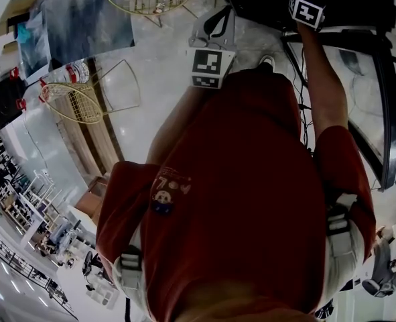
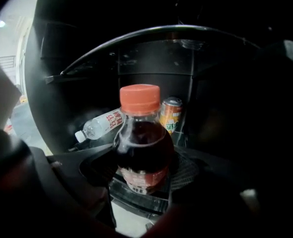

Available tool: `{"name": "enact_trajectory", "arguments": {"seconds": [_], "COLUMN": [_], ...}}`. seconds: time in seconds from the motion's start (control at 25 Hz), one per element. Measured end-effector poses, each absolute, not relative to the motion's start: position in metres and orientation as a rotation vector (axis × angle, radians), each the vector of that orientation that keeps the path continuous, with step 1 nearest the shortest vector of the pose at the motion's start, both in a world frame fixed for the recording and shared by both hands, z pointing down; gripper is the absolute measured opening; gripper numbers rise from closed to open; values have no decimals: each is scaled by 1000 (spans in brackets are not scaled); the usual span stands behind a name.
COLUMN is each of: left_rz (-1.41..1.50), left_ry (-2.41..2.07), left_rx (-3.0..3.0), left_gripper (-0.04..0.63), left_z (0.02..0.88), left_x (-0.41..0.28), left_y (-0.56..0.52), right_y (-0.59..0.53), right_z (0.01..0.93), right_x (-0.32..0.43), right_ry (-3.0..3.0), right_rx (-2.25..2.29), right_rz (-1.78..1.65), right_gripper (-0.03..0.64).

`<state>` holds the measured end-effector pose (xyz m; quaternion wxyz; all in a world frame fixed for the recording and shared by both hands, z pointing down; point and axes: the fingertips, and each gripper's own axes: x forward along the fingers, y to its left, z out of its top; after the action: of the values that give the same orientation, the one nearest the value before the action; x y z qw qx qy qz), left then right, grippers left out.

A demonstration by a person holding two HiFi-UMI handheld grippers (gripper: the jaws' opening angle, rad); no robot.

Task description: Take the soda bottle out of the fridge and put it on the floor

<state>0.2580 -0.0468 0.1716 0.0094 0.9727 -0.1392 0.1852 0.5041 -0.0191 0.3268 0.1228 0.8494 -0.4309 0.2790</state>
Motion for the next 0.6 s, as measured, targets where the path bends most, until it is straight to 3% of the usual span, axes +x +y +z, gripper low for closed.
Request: {"name": "enact_trajectory", "arguments": {"seconds": [0.6], "left_rz": [591], "left_ry": [-392], "left_rx": [3029], "left_gripper": [-2], "left_z": [175], "left_x": [262], "left_y": [-47], "right_y": [1], "right_z": [322], "right_x": [458], "right_ry": [-1319], "right_rx": [2420], "right_rz": [811], "right_gripper": [302]}}
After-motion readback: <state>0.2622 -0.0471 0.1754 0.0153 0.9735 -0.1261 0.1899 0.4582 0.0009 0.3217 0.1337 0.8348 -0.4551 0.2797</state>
